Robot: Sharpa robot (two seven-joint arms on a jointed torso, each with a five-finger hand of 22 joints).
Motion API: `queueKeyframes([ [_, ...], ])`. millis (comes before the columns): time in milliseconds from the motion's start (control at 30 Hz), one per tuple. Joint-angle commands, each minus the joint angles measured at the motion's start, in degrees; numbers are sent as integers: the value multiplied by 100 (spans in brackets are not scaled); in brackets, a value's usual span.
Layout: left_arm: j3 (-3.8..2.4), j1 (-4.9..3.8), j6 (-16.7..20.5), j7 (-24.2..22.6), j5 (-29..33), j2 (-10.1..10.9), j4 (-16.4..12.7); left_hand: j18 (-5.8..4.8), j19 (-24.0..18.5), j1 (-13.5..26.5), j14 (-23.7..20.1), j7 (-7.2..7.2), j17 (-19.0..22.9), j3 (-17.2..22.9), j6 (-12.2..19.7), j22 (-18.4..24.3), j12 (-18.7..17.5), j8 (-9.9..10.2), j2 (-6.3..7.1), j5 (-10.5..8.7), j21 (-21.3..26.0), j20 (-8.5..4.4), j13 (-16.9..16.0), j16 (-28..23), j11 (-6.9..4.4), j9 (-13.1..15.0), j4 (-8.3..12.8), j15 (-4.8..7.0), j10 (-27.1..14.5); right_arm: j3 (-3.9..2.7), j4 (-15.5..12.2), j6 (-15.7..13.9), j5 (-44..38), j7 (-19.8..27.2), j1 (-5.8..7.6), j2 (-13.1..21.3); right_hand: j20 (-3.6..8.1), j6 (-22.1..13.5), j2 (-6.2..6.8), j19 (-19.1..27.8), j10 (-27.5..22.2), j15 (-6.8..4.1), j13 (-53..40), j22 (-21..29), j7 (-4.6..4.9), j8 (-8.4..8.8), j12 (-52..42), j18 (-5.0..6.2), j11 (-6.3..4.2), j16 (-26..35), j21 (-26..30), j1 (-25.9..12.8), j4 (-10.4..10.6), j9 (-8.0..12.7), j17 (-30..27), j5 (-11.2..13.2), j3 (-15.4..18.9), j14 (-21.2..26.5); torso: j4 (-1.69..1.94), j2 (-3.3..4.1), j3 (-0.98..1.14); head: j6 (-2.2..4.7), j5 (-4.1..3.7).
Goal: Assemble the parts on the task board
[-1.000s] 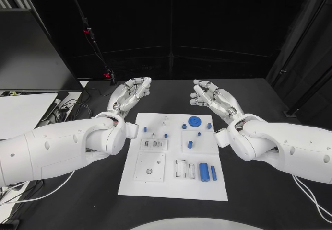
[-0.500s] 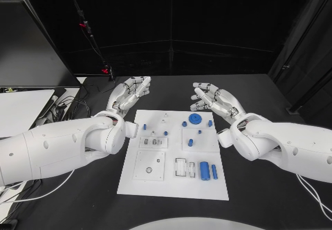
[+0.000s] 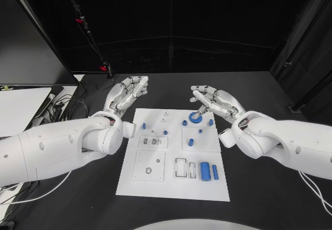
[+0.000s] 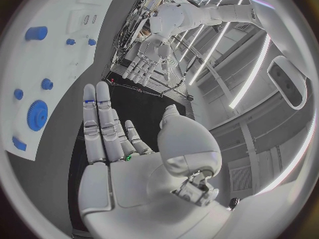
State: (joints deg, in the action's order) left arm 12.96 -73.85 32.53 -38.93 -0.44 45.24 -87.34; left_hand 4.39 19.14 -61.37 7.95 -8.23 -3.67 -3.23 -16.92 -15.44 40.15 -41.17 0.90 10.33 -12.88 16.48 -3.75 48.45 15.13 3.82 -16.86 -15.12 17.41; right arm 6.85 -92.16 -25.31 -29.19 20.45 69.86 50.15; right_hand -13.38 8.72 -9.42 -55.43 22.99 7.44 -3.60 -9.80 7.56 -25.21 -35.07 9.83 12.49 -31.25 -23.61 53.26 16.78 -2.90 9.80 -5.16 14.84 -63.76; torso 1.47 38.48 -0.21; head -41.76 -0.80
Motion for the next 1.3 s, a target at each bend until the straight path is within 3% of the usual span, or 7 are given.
queueKeyframes([
  [33, -2, -21, -81, -1668, -55, 9, -4, 75, 42, 15, 40, -876, -3, 15, -38, -9, 27, -1, -58, 29, -22, 17, 4, 16, -2, -3, 2, 5, 58, -12, 57, 324, -166, -229, 93, -20, 212, -5, -67, -567, 108, -181, -4, -301, 600, 78, 41, 48, -90, -856, -585, 48, -16, 6, 521, 12, 61, -657, 11, 79, -6, 16, -22],
  [133, -2, -35, -91, -1660, -55, 9, -11, 76, 58, 10, 47, -875, -3, 10, -43, -21, 27, 1, -64, 49, -36, 16, 4, 16, -3, -3, 2, 6, 64, -13, 150, 420, -253, -278, 229, -60, 341, 42, -96, -1215, 399, -288, -8, -949, 491, 61, 25, -16, -277, -3465, -1668, 94, -7, -2, 3324, 3, 123, -1693, 29, 114, -13, 21, -37],
  [233, -2, -50, -107, -1642, -55, 19, -33, 77, 83, 7, 54, -875, -3, 5, -48, -38, 28, 2, -67, 64, -54, 16, 4, 17, -3, -3, 2, 7, 69, -12, 282, 499, -361, -325, 415, -127, 405, 272, -121, -2024, 898, -343, -5, -3714, 430, -174, -65, -292, -332, -5372, -4133, 247, -1, -35, 6395, -18, 169, -2335, 41, 153, -18, 19, -43],
  [400, -1, -61, -157, -1583, -55, 24, -51, 89, 201, 2, 79, -875, -3, -10, -55, -117, 26, 9, -74, 82, -138, 13, 5, 21, -5, -5, 2, 11, 79, -12, 454, 538, -621, -350, 581, -194, 387, 1235, -97, -2747, 1398, -387, -14, -6195, 421, -850, -116, -641, -414, -5654, -5780, 707, -75, -149, 7052, -287, 140, -2464, 62, 176, -29, -4, -53],
  [500, 3, -65, -191, -1539, -55, 31, -66, 116, 439, -9, 145, -873, -4, -39, -74, -259, 24, 22, -92, 92, -306, 12, 6, 31, -9, -6, 2, 25, 101, -11, 558, 497, -967, -415, 648, -232, 381, 2104, -38, -3374, 1861, -391, -18, -7825, 443, -850, -177, -944, -435, -5683, -6564, 1225, -217, -171, 7081, -532, 42, -2462, 64, 167, -25, -20, -56],
  [867, 22, -72, -273, -1432, -55, 132, -159, 123, 480, -13, 167, -873, -4, -47, -82, -279, 23, 26, -100, 99, -336, 12, 6, 32, -11, -6, 2, 30, 111, -8, 731, 287, -3310, -1266, 702, -466, 424, 3665, 225, -3417, 2443, -456, 7, -7956, 296, 259, 536, -968, -543, -5726, -6623, 2515, -860, -90, 7185, 37, -545, -2467, 44, 151, -25, -92, -92],
  [1300, 24, -83, -318, -1395, -56, 164, -183, 124, 474, -11, 173, -873, -2, -50, -83, -270, 19, 33, -118, 113, -335, 13, 7, 28, -11, -7, 1, 32, 112, -3, 946, 975, -5906, -2525, 691, -948, 652, 4043, 508, -3360, 2658, -729, 13, -7871, -19, 1126, 1526, -946, -718, -5734, -6600, 3347, -1181, -76, 7311, 239, -910, -2483, 63, 177, -22, -145, -114],
])
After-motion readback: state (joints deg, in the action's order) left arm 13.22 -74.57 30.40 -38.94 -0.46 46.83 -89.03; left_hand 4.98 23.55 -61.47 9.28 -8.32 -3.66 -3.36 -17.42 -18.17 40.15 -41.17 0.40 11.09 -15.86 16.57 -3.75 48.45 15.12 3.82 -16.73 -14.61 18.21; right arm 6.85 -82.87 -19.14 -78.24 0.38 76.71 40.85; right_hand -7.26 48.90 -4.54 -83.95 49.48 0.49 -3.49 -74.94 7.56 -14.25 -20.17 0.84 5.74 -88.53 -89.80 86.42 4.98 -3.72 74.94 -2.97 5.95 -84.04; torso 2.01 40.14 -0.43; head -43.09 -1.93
